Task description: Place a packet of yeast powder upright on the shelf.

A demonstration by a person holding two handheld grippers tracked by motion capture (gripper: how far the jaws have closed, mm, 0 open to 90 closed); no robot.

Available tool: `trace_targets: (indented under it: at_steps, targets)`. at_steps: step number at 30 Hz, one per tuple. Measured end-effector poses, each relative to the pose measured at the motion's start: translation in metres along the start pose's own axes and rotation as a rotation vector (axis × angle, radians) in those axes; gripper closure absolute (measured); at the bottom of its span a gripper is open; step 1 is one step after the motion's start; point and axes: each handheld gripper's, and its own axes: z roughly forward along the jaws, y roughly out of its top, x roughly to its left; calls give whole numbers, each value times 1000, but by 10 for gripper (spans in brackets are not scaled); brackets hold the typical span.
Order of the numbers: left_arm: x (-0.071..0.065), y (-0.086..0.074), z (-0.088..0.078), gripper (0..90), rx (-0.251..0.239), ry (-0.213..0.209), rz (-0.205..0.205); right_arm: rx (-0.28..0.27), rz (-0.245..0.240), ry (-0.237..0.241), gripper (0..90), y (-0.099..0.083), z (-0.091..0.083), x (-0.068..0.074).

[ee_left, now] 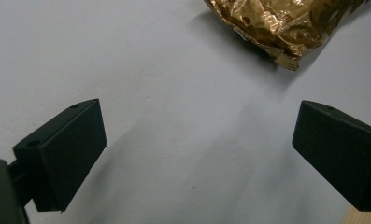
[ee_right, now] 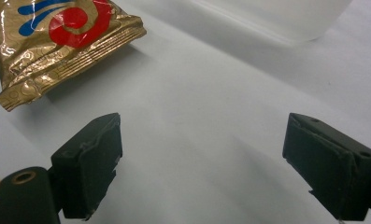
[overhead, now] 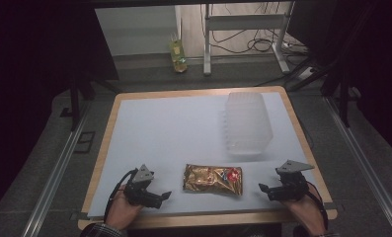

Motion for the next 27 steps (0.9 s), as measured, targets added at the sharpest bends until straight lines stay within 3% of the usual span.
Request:
trace_targets:
  at_steps: [6,10,17,21,24,27]
  targets:
    - [-1,2,-1,33,10,-15,6,-2,-2,0,121,0,0,0]
    - [-4,6,-3,57,-7,-14,38,-5,-5,0,121,1,0,1]
    - [-11,13,-8,229,-36,-32,99,-1,-8,1,121,1,0,1]
    - [-12,16,-8,321,-49,-50,88,2,-9,7,122,1,1,1]
    - [-12,19,-6,325,-53,-74,60,6,-10,9,122,1,1,2]
    - [-14,23,-6,343,-68,-89,64,9,-11,12,122,1,1,3]
